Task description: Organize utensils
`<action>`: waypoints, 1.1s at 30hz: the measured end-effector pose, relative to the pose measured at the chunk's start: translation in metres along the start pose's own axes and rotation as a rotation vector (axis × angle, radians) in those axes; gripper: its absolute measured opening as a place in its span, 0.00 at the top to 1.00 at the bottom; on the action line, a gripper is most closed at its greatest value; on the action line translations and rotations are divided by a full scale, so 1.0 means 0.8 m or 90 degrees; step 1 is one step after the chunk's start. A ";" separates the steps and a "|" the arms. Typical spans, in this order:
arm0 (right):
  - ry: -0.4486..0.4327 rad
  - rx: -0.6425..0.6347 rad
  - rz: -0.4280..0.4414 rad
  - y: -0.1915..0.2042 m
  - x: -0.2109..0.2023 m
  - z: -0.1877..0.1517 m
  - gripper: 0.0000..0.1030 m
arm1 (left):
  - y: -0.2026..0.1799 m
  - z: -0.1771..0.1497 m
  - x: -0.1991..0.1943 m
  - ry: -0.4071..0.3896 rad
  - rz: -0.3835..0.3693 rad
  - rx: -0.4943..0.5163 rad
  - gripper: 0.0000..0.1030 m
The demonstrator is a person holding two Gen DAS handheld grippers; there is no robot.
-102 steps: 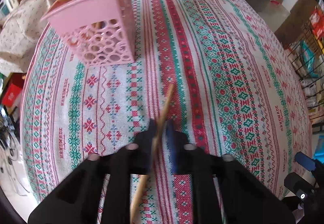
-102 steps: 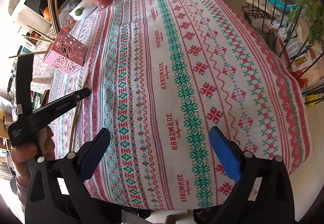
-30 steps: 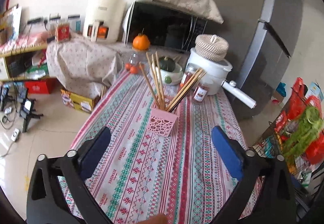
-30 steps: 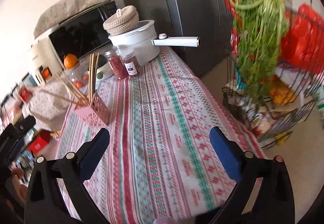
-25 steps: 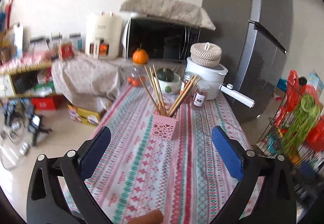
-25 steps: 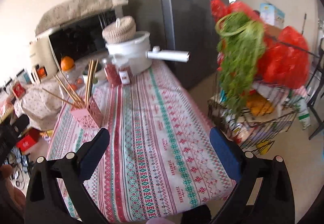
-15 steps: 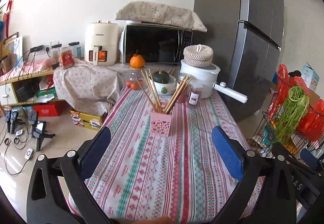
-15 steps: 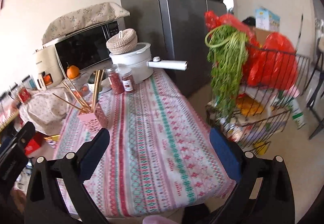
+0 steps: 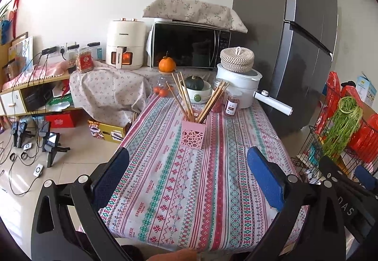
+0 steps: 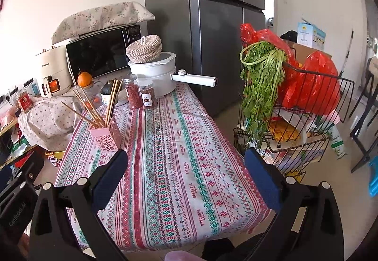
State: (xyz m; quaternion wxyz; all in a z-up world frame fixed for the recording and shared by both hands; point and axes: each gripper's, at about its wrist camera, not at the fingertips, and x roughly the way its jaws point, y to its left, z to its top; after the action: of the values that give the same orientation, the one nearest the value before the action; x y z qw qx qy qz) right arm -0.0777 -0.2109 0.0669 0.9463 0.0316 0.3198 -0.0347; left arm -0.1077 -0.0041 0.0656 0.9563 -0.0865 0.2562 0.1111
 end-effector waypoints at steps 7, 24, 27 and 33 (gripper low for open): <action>0.010 -0.001 -0.001 0.000 0.006 -0.002 0.07 | 0.002 0.000 0.003 0.005 0.002 -0.003 0.07; 0.027 0.006 0.011 -0.002 0.012 -0.002 0.07 | 0.000 0.000 0.006 0.008 0.004 -0.001 0.07; 0.029 0.007 0.013 -0.002 0.012 -0.002 0.07 | -0.001 0.000 0.006 0.011 0.005 -0.001 0.07; 0.032 0.009 0.013 -0.002 0.013 -0.003 0.07 | -0.002 0.000 0.006 0.010 0.006 -0.001 0.07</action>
State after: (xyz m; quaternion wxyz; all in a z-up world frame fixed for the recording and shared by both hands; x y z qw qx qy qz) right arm -0.0709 -0.2130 0.0586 0.9380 0.0422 0.3430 -0.0264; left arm -0.1033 -0.0045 0.0630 0.9536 -0.0867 0.2642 0.1151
